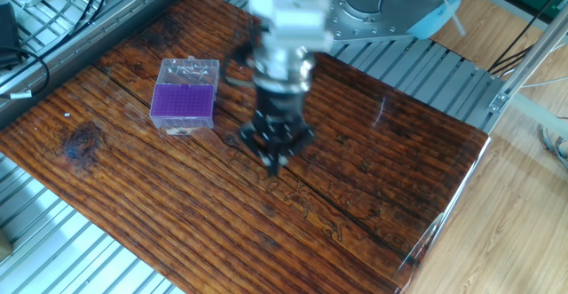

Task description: Insert a small pipette tip into the holder for small pipette tips

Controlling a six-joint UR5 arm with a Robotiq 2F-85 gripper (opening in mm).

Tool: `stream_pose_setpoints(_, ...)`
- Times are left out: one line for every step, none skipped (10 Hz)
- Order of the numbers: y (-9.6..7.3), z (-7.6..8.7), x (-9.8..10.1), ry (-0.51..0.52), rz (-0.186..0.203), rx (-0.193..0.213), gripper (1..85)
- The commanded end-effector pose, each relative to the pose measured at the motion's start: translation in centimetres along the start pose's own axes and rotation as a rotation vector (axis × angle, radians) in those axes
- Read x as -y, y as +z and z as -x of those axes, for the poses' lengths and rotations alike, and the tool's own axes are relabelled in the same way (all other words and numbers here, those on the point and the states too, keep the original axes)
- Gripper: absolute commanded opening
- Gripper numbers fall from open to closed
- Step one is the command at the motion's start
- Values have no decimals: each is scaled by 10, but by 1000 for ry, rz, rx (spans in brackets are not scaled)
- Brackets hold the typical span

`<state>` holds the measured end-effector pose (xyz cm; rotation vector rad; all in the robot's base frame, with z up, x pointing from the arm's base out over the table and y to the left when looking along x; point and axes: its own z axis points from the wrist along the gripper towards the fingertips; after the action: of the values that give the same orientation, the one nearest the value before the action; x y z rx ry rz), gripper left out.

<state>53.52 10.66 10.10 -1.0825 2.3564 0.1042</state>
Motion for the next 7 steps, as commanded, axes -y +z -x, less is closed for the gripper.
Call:
stream_pose_setpoints(-37, -49, 40, -51, -19, 36, 113)
stream_pose_setpoints(-45, -54, 48, -58, -28, 39, 113)
stream_pose_setpoints(-45, -52, 49, -56, -33, 48, 113)
stream_pose_setpoints(-46, -47, 52, -54, -46, 65, 117)
stream_pose_setpoints(-46, -42, 49, -76, -36, 85, 117)
stream_pose_setpoints(-46, -43, 37, -154, 7, 82, 120)
stream_pose_setpoints(-47, -36, 25, -193, 48, 116, 123)
